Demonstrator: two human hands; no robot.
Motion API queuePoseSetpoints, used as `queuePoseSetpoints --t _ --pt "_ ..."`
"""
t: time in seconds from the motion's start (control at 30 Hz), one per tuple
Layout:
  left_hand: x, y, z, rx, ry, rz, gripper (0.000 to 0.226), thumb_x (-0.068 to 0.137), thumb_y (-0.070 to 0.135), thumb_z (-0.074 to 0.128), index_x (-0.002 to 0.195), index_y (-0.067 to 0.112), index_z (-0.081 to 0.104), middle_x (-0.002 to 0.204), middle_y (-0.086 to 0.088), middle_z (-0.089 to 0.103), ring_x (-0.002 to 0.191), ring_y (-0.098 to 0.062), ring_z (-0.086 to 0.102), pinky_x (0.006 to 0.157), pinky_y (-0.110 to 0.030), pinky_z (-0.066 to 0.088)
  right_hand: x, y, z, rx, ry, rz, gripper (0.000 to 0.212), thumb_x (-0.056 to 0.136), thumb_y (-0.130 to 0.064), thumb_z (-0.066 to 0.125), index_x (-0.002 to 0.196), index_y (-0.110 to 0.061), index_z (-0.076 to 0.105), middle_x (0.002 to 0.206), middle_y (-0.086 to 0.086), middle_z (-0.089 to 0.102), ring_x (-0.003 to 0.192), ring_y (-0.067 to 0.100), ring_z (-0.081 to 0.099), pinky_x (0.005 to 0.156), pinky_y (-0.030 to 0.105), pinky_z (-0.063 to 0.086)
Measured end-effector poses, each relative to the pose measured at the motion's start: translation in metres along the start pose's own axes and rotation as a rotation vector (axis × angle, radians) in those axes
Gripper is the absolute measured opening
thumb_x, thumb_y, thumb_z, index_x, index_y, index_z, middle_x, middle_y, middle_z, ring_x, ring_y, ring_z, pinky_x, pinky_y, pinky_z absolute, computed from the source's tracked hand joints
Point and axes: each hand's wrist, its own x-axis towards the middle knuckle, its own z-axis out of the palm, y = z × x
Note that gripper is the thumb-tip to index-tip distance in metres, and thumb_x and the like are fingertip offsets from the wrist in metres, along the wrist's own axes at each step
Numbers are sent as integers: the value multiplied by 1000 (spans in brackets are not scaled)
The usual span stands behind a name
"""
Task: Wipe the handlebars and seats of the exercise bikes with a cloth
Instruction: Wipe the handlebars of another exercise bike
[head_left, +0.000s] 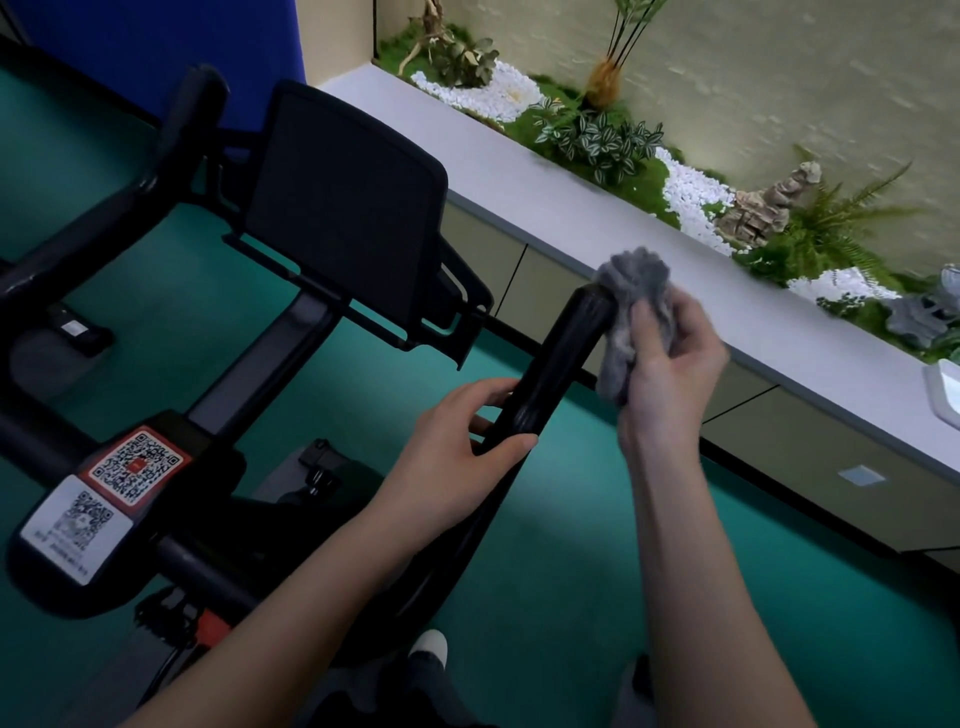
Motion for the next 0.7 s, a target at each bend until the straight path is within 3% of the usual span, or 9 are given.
queuePoseSetpoints --t 0.13,0.27,0.33,0.43,0.53,0.7 --pt "1 2 -1 -8 2 -14 42 82 27 69 121 36 56 114 18 57 94 -10 61 82 -38 56 20 -34 7 -388 -367 -361 22 87 1 57 99 -14 66 87 -13 64 79 -6 58 72 13 45" --pt "0 3 -1 0 1 -15 43 82 27 70 122 35 56 114 17 57 95 -12 61 83 -40 55 31 -55 4 -723 -721 -476 27 85 -7 59 98 -30 66 93 3 65 88 15 59 77 29 45" --pt "-1 4 -2 2 -3 -18 43 82 27 69 123 35 55 115 17 56 96 -12 60 84 -40 55 39 -60 5 -818 -769 -487 26 85 -7 59 98 -27 67 91 6 66 84 16 59 75 26 45" --pt "-1 4 -2 22 -6 -9 45 82 28 69 125 34 54 116 16 56 96 -9 59 83 -38 55 49 -64 10 -943 -782 -440 31 82 0 53 95 -24 67 81 9 69 75 18 61 64 10 38" --pt "-1 5 -3 30 -10 -5 47 83 28 68 127 32 53 117 15 55 96 -9 58 83 -38 55 48 -65 9 -1027 -782 -474 34 80 0 54 100 -23 68 90 9 66 87 23 57 72 25 39" --pt "0 5 -3 42 -9 -6 46 81 30 69 125 34 54 116 15 56 95 -10 57 84 -37 53 36 -79 21 -1048 -932 -549 28 84 -3 58 102 -21 68 90 5 63 86 19 54 73 29 37"
